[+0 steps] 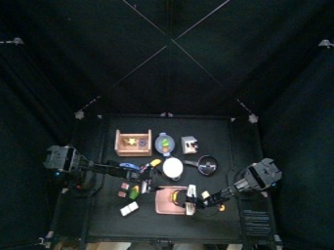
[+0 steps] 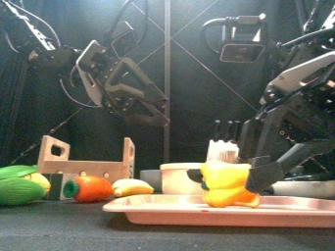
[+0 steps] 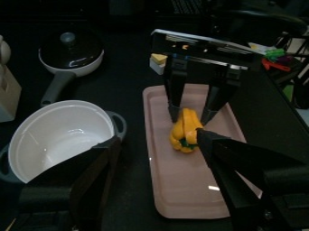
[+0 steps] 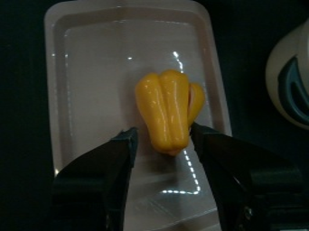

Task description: Place squash on plate

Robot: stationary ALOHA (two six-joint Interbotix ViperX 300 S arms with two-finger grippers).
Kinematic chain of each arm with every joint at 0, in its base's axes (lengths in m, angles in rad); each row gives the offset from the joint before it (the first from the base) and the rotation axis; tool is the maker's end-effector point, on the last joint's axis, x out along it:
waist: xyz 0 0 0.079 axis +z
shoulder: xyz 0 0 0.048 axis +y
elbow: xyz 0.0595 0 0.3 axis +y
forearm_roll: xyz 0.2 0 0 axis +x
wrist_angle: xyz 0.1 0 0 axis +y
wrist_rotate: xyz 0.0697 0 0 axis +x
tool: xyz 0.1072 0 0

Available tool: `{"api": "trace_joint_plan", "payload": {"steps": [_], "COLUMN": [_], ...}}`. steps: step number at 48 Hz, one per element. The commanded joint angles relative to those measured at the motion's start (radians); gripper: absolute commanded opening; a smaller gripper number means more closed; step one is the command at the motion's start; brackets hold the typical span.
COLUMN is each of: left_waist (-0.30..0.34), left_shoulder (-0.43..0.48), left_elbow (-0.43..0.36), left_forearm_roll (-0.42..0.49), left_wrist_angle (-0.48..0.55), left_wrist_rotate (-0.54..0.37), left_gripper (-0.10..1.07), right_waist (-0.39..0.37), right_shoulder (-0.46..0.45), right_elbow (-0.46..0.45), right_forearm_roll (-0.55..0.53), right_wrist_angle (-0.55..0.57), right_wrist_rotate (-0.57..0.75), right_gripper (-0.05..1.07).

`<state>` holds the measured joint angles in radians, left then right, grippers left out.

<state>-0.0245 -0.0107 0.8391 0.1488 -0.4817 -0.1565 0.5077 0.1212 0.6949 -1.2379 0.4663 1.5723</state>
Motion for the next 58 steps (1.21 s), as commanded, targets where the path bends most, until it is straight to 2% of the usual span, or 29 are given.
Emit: {"api": "trace_joint_plan", "payload": {"steps": [1,15,23,33,51,58], "left_waist": [0.003,0.003,0.003,0.003,0.003,0.003], "left_shoulder": [-0.005,-0.005,-0.003,0.008,0.005,0.006], "left_elbow": [-0.011,-0.011,-0.012,-0.012,-0.009,-0.008], "left_forearm_roll": [-0.002,-0.002,-0.002,-0.002,-0.002,-0.002], "left_wrist_angle": [-0.005,-0.003,-0.002,-0.002,-0.002,-0.002], "left_wrist_rotate": [0.002,0.002,0.002,0.002,0.002,0.003], "left_gripper": [1.0,1.0,1.0,1.0,1.0,1.0], "right_waist": [0.008,0.012,0.002,-0.025,-0.066,-0.104], "right_shoulder": [-0.014,0.014,-0.002,-0.031,-0.106,-0.143], "right_elbow": [-0.029,-0.044,-0.034,-0.02,0.026,0.044], "right_forearm_roll": [0.026,0.144,0.222,0.236,0.261,0.291], "right_wrist_angle": [0.015,0.055,0.037,-0.055,-0.08,-0.138], "right_wrist_rotate": [-0.025,-0.135,-0.137,-0.132,-0.126,-0.126], "right_gripper": [0.85,0.85,0.86,0.87,0.95,0.97]}}
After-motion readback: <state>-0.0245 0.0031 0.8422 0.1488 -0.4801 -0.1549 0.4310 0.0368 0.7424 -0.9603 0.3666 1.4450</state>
